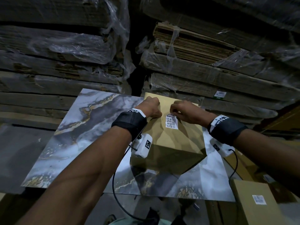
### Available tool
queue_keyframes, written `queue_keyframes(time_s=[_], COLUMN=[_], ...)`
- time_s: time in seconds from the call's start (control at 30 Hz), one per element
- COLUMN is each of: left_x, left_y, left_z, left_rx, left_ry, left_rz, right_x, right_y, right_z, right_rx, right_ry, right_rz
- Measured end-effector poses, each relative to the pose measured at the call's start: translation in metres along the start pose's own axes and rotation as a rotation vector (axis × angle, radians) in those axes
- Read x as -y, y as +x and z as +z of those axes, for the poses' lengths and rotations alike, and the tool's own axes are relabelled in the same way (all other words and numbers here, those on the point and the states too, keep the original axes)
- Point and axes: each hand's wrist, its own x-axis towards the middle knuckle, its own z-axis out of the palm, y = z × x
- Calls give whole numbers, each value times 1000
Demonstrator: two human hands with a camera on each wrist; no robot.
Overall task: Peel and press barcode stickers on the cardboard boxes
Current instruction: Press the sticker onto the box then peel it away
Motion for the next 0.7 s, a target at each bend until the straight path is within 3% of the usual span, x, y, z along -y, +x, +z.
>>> queue_keyframes(time_s=[0.2, 0.47, 0.53, 0.63, 0.7], left_x=[-2, -1, -1, -4, -4], left_y=[-1, -2, -3, -5, -4], left_z=[-3, -2, -2, -4, -5], left_rx=[5, -14, -3, 10, 11], left_ry=[33, -3, 11, 36, 38], left_rz=[18, -2, 6, 11, 10], right_x=[11, 23, 21, 11, 5], right_y=[11, 14, 13, 8, 5], right_z=[-11, -16, -17, -25, -30], right_rx=[150, 191, 159, -3, -19], right_ry=[-130, -178, -116, 75, 108], right_rz=[79, 168, 182, 221, 237])
